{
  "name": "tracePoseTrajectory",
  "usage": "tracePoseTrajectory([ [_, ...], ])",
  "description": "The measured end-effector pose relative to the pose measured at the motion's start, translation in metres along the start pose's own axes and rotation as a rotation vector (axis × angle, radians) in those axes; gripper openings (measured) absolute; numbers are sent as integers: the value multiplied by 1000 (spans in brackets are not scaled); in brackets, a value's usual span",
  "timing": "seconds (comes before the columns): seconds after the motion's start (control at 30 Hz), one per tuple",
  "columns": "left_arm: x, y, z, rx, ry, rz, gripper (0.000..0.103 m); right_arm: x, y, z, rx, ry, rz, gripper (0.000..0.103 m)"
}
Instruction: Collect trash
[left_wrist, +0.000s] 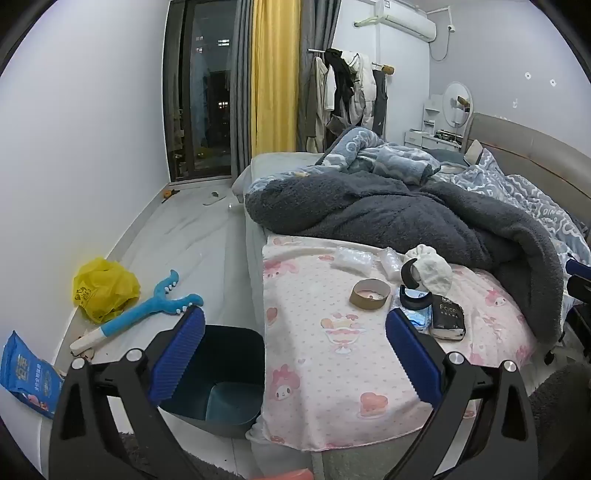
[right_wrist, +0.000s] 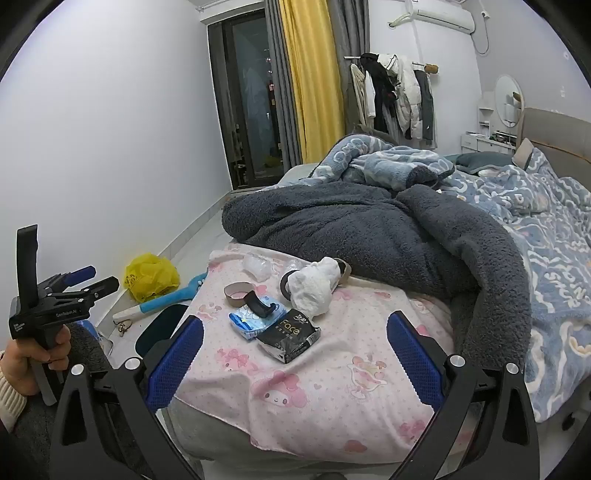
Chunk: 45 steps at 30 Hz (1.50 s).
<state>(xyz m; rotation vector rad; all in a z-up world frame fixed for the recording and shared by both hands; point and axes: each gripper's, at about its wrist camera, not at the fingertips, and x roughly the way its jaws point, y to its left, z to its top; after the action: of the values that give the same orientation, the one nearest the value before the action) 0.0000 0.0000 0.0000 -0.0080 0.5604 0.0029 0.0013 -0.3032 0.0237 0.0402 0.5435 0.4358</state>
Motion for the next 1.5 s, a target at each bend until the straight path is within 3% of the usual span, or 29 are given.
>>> tracePoseTrajectory([
  [1.5, 0, 1, 0, -10, 5, -7, 100, 2, -1, -1, 2, 10, -1, 100],
])
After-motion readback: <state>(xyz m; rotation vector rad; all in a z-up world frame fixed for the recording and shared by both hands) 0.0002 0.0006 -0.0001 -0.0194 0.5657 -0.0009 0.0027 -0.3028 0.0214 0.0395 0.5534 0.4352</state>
